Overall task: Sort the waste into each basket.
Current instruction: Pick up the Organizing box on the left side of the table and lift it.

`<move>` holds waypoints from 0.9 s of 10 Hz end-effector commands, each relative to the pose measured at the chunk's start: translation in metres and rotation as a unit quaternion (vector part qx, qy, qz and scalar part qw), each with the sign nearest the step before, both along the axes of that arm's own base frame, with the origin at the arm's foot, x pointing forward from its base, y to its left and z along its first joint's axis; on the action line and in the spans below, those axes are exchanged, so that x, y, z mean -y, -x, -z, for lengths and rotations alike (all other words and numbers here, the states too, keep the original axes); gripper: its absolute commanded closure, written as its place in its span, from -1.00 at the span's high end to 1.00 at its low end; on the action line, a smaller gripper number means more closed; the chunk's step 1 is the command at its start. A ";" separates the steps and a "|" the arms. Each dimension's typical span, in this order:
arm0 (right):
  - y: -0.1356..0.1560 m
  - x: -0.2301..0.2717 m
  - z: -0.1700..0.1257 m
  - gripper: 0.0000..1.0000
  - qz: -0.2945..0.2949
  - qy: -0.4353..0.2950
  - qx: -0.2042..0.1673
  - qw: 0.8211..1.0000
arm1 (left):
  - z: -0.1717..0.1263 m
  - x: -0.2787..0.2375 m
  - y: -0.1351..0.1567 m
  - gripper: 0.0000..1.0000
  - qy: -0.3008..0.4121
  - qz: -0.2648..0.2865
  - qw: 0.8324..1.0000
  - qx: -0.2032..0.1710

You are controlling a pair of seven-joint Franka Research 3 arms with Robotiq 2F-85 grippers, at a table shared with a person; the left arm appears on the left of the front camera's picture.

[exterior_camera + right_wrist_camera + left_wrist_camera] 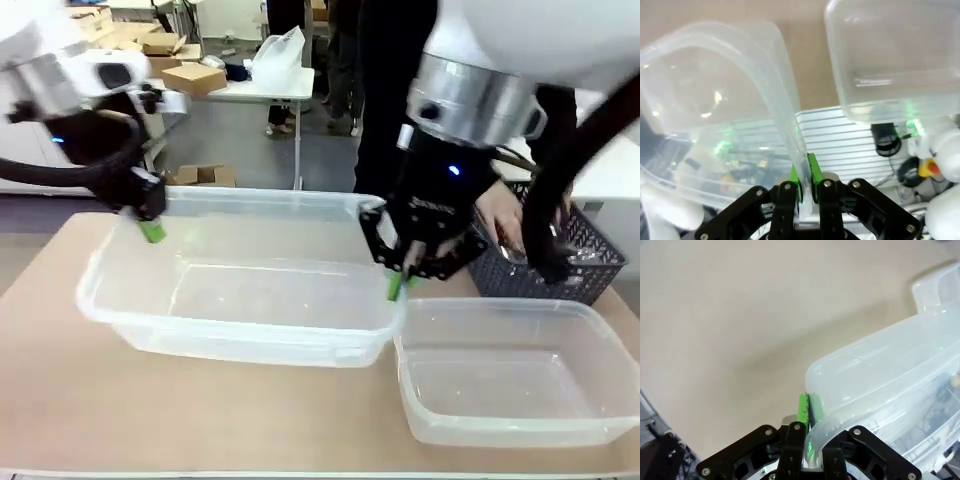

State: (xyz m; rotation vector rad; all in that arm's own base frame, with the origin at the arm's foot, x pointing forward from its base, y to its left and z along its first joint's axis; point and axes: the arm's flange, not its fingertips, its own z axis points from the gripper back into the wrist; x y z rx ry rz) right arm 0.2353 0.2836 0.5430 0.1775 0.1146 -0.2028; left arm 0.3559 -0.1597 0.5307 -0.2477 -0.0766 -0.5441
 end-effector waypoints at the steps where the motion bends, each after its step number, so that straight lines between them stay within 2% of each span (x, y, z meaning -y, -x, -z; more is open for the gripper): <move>1: 0.016 0.065 0.010 -1.00 0.018 0.013 -0.010 1.000 | -0.005 0.011 -0.028 -1.00 -0.031 0.011 0.999 -0.011; 2: 0.022 0.088 0.006 -1.00 0.036 0.014 -0.003 0.999 | -0.001 0.028 -0.035 -1.00 -0.041 0.015 0.999 -0.026; 4: 0.024 0.122 -0.004 -1.00 0.043 0.015 0.021 0.999 | 0.005 0.031 -0.038 -1.00 -0.042 0.007 0.999 -0.031; 5: 0.018 0.136 -0.005 -1.00 0.027 0.014 0.015 0.999 | 0.005 0.028 -0.036 -1.00 -0.045 -0.001 0.998 -0.033; 6: 0.012 0.145 -0.003 -1.00 0.037 0.012 0.006 0.999 | 0.005 0.024 -0.038 -1.00 -0.046 -0.002 0.999 -0.027; 7: 0.012 0.144 0.000 -1.00 0.063 -0.011 0.009 0.998 | 0.003 0.015 -0.043 -1.00 -0.047 0.011 0.999 -0.020; 9: 0.007 0.132 0.005 -1.00 0.156 -0.047 0.008 0.987 | 0.006 -0.003 -0.041 -1.00 -0.038 0.034 0.999 0.006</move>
